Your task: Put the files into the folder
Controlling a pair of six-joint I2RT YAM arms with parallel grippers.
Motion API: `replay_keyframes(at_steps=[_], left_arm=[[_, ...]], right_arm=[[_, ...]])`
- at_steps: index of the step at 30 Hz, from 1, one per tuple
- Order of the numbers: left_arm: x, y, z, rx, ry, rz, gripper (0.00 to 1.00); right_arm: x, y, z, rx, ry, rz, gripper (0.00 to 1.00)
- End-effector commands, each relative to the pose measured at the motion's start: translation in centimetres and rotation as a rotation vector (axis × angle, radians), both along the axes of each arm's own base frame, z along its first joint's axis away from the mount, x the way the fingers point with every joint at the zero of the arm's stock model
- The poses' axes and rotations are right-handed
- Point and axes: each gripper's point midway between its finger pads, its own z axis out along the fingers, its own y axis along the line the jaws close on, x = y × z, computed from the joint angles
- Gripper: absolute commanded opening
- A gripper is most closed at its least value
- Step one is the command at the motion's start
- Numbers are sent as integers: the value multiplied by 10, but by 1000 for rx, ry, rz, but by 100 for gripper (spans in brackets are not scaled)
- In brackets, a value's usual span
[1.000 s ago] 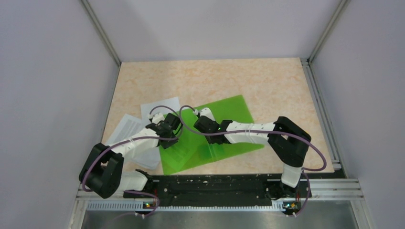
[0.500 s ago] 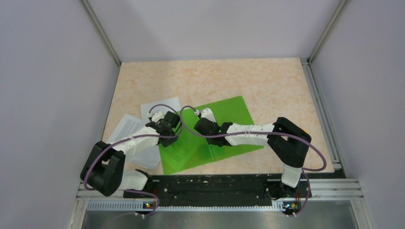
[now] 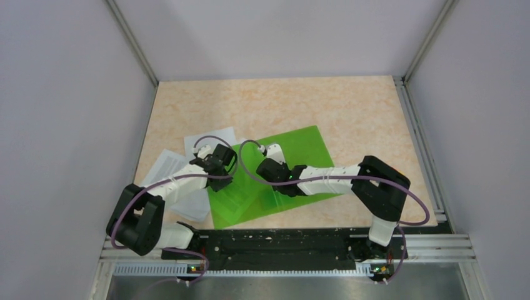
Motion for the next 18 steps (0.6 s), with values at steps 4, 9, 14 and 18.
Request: replay_keyframes(at_steps=[4,9,14,18], left_arm=[[-30,14,-28,37,152,6,30],[-31,17,-29,41,162,9,30],[-30,18,-29,44,168,13,30],[-30,19,-29,47,173,11,30]], right_arm=[[-29,-60,-44,-227,100,-23,4],[-29,-64,-45,-243,95,-27,7],[-28,-66,-43,-255,87,-35,8],[-26,-67,-36,-246,73,-43,8]])
